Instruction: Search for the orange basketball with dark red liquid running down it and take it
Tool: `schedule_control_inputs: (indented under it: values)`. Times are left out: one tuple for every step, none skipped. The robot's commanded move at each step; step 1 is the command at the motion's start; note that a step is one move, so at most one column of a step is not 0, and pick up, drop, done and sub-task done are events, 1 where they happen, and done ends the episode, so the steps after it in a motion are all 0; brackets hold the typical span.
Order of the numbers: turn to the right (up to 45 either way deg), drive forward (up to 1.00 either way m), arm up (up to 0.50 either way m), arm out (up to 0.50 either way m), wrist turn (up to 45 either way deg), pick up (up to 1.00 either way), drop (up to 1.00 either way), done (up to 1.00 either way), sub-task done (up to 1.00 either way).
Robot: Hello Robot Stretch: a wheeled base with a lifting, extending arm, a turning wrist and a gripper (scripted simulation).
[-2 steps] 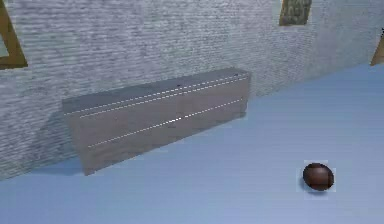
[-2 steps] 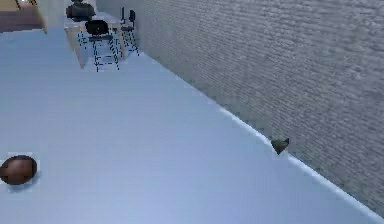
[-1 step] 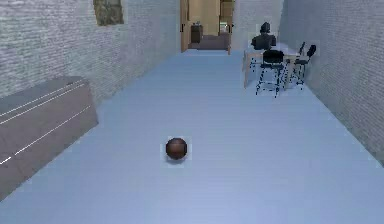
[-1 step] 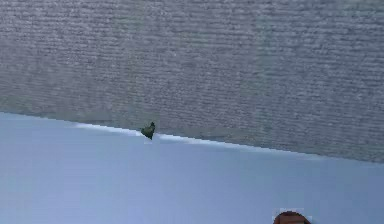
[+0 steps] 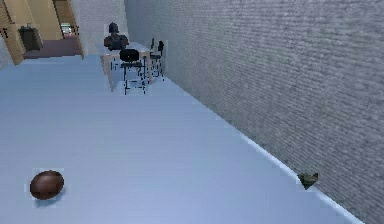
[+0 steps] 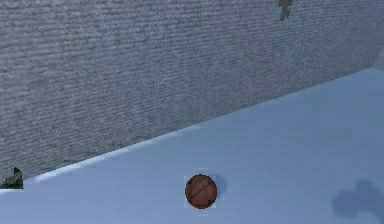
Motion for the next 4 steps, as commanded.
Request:
schedule_control_inputs:
  values:
    - [0.0,0.0,0.18,0.0,0.0,0.0,0.0,0.0,0.0]
    - [0.0,0.0,0.0,0.5,0.0,0.0,0.0,0.0,0.0]
    - [0.0,0.0,0.0,0.0,45.0,0.0,0.0,0.0,0.0]
    - [0.0,0.0,0.0,0.0,45.0,0.0,0.0,0.0,0.0]
